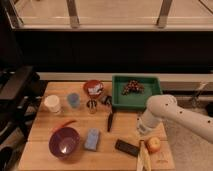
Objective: Place eraser in tray
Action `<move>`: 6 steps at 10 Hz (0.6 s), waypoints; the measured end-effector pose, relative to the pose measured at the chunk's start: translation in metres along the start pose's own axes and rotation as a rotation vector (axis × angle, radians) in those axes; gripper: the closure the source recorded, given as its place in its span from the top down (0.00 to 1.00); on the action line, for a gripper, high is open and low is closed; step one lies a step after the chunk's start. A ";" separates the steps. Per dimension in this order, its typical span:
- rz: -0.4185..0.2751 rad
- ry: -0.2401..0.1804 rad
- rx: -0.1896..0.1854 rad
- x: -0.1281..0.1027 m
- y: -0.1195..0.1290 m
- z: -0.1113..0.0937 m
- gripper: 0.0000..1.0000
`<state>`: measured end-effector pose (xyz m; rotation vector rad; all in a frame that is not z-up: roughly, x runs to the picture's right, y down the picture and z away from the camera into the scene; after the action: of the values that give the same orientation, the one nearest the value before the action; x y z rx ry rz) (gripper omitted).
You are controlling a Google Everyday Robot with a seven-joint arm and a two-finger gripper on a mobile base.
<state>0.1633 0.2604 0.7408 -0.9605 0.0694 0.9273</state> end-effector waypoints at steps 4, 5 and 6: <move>-0.030 0.012 -0.035 -0.002 0.014 0.018 0.71; -0.036 0.009 -0.034 -0.001 0.016 0.021 0.71; -0.037 0.000 -0.030 0.001 0.019 0.024 0.71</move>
<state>0.1429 0.2830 0.7420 -0.9866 0.0378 0.8959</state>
